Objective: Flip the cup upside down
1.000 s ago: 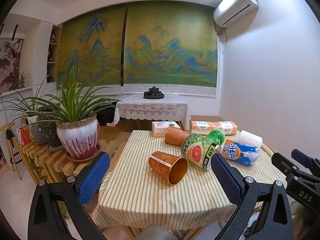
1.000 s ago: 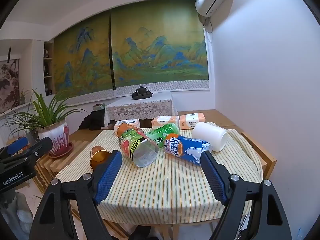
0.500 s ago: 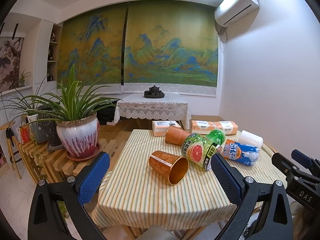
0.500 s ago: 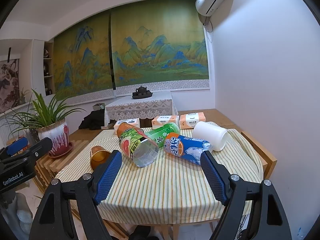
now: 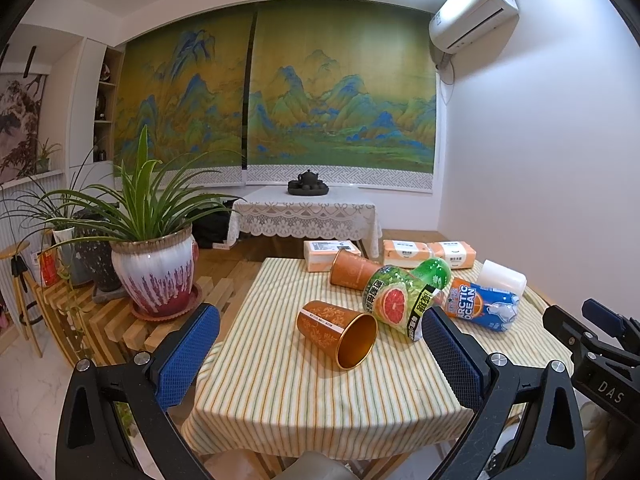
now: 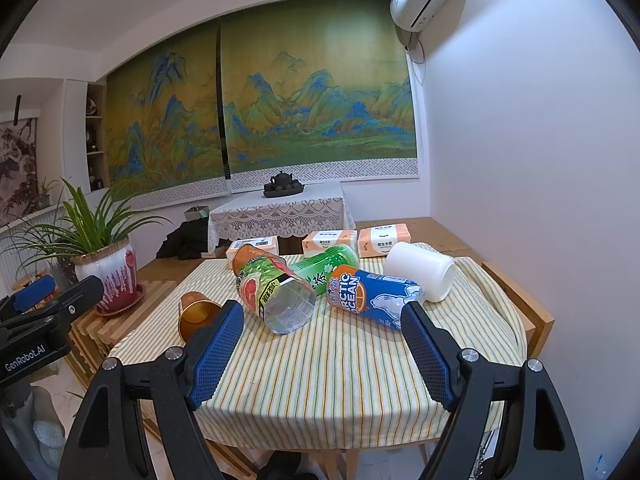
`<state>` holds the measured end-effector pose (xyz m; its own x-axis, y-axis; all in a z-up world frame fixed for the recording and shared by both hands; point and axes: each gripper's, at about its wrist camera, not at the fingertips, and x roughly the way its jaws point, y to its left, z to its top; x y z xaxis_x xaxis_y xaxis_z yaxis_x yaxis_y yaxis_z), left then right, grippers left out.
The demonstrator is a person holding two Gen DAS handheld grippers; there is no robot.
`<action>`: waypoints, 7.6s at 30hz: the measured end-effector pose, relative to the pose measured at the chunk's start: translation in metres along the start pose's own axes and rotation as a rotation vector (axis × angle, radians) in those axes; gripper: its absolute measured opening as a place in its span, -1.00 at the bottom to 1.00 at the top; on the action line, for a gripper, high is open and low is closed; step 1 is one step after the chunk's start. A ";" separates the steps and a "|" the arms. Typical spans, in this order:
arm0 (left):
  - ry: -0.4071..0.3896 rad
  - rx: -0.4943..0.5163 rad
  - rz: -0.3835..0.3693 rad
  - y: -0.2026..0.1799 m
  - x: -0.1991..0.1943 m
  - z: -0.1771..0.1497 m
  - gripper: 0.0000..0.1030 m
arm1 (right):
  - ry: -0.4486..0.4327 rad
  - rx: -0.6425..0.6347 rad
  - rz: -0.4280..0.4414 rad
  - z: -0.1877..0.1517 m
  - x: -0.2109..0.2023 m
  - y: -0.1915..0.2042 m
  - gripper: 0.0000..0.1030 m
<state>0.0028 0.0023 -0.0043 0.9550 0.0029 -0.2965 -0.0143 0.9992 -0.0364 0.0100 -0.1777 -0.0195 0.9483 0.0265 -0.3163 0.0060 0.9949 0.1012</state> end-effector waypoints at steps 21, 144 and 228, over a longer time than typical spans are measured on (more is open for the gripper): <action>0.003 0.001 0.000 0.000 0.004 0.002 0.99 | 0.006 0.003 -0.002 0.001 0.004 -0.001 0.50; 0.096 -0.062 0.045 0.057 0.054 -0.011 0.99 | 0.538 0.261 0.089 0.129 0.207 -0.046 0.11; 0.772 0.173 -0.347 -0.170 0.227 0.000 0.39 | 0.295 0.111 -0.093 -0.012 0.035 -0.100 0.27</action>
<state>0.2220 -0.1665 -0.0654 0.4273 -0.2683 -0.8634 0.3466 0.9306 -0.1176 0.0384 -0.2753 -0.0522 0.8094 -0.0203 -0.5870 0.1377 0.9781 0.1561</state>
